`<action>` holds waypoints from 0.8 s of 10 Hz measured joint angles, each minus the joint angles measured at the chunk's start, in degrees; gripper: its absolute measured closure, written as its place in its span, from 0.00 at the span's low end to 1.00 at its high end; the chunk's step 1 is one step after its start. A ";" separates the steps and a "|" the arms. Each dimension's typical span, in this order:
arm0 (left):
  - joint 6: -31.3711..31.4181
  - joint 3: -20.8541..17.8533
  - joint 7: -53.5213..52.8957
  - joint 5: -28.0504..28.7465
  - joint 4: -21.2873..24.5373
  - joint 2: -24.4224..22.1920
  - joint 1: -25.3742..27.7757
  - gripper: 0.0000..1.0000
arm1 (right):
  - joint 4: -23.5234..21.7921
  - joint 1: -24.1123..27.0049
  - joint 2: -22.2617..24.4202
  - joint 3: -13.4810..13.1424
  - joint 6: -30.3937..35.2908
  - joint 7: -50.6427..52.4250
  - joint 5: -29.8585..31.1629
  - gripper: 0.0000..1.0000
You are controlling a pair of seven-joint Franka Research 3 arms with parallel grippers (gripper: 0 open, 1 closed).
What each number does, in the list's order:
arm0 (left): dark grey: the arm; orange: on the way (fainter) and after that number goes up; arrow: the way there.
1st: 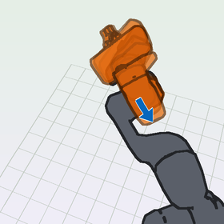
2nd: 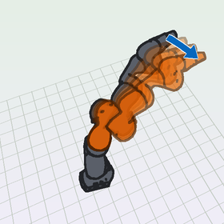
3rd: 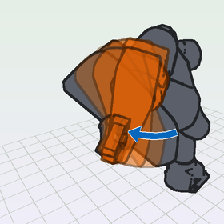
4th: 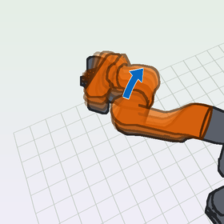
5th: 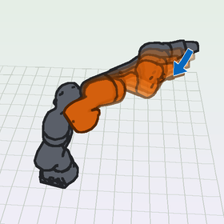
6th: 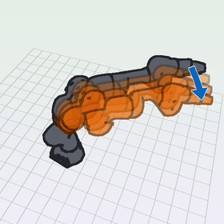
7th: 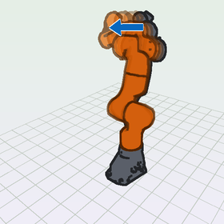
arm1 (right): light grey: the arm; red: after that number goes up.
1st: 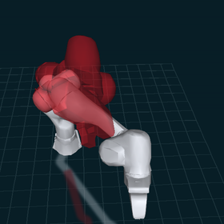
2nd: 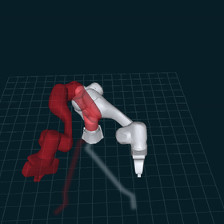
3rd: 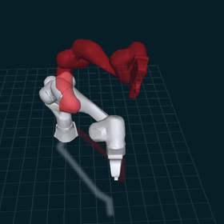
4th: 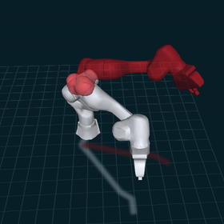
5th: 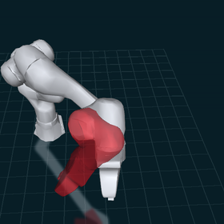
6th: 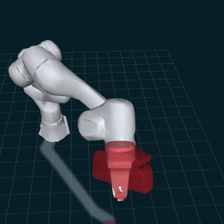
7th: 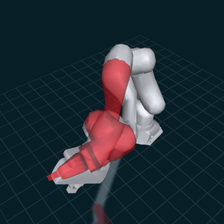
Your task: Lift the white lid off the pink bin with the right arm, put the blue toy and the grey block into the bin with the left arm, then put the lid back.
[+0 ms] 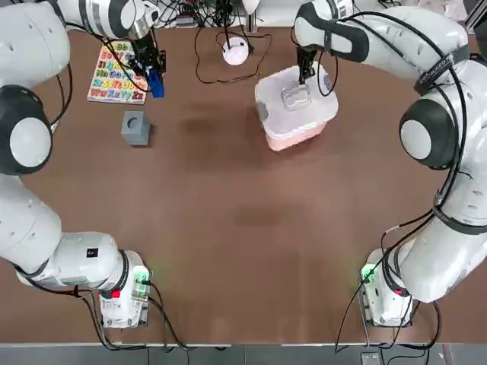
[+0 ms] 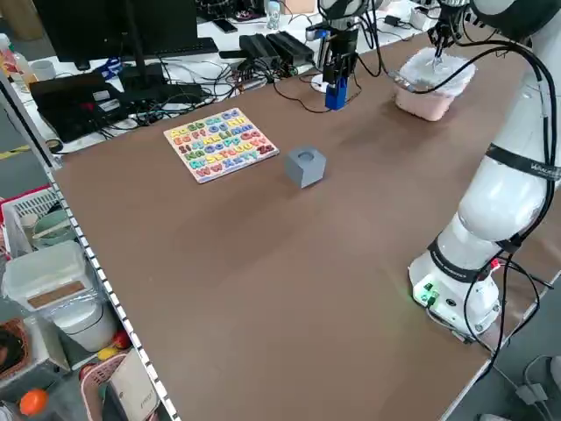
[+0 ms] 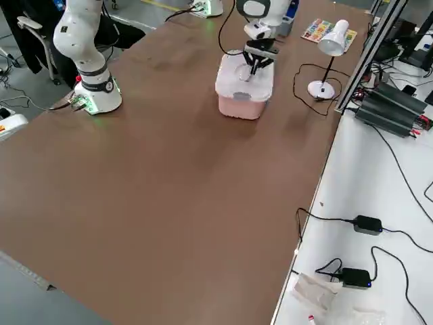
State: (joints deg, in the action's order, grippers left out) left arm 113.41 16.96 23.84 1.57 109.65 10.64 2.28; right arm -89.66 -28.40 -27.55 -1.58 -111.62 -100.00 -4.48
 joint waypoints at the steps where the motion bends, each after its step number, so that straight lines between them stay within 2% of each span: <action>1: 0.00 0.05 0.00 0.00 0.00 0.03 0.00 0.49 | 0.00 0.00 0.00 0.00 -0.02 0.00 0.00 0.93; 6: 0.00 0.08 0.01 0.00 -0.06 0.03 0.00 0.49 | 0.08 0.02 0.03 -0.01 0.15 0.00 -0.03 0.94; 8: 0.00 0.08 0.01 0.00 -0.09 0.03 0.00 0.49 | 1.43 0.19 0.16 -0.06 2.35 0.00 -0.56 0.94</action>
State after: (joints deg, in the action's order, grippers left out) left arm 113.41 17.04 23.85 1.57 109.56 10.67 2.28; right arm -88.23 -28.21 -27.39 -1.64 -109.27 -100.00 -5.03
